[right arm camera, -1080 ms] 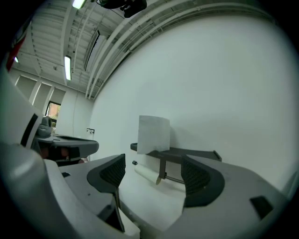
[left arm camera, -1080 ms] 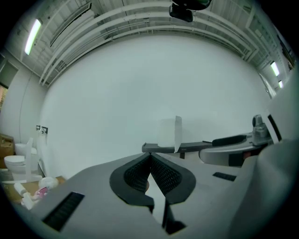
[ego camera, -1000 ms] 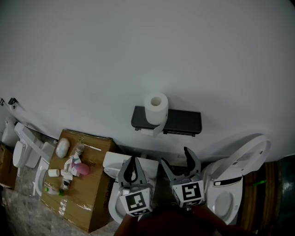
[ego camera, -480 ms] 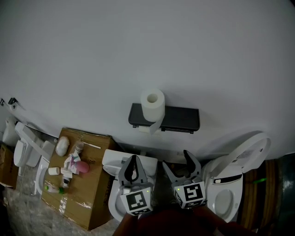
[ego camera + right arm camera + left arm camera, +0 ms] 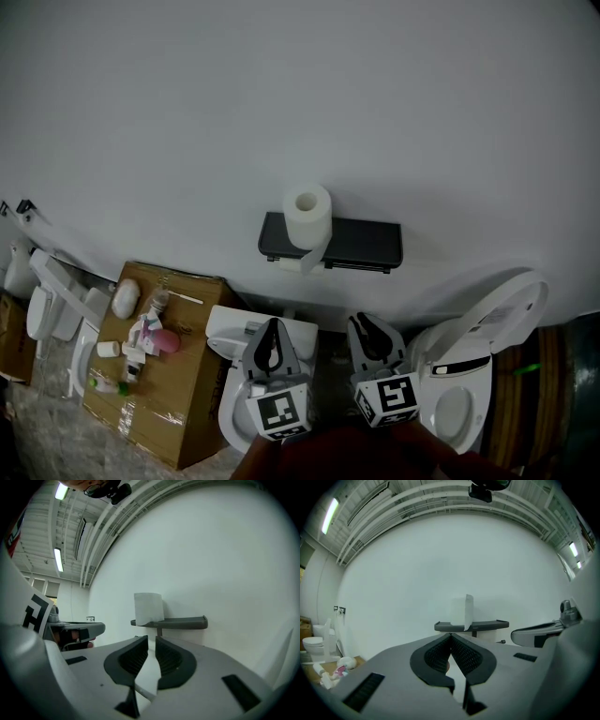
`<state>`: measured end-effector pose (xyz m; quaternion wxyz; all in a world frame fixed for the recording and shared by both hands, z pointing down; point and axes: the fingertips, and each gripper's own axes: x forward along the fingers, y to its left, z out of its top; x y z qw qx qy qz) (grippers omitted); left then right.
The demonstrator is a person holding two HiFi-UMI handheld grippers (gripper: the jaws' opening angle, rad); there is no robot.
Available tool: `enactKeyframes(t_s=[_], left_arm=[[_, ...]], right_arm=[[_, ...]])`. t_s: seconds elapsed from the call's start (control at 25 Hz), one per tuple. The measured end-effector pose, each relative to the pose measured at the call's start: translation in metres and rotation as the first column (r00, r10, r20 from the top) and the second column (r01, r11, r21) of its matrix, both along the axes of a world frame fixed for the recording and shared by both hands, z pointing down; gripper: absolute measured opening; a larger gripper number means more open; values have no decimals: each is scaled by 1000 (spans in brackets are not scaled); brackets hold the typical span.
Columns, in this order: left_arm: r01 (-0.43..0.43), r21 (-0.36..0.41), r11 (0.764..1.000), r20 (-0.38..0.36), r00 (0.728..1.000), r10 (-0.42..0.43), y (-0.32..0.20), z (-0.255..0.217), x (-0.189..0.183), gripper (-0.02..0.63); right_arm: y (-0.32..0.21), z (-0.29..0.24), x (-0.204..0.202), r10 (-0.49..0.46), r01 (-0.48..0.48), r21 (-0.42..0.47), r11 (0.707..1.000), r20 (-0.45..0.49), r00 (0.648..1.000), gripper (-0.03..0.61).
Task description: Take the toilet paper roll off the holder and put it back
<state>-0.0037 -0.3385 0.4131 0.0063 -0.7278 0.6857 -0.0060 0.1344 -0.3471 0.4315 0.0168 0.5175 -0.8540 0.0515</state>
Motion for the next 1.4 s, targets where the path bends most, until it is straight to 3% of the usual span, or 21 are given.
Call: enactKeyframes(t_s=[0.08,0.2,0.68,1.4], left_arm=[[-3,4,1000,-29,1000,3,1,-5,3,14],[-11,9,1000,-37,999,11,2,-7,7,15],[-24,16,1000,-47,999,25,5,-9,13,14],[-29,19,999,-35,999,30,7,-11,13,14]], right_arm=[[0,1,4,11,-11,-11,1000,9,1000,33],[-1,-1,10,32,-32,-4,999,9,999,18],[1,0,11,48,-48,-8,999,-41,998,17],[0,-2,10,42,-42,0,999,-43,998,17]])
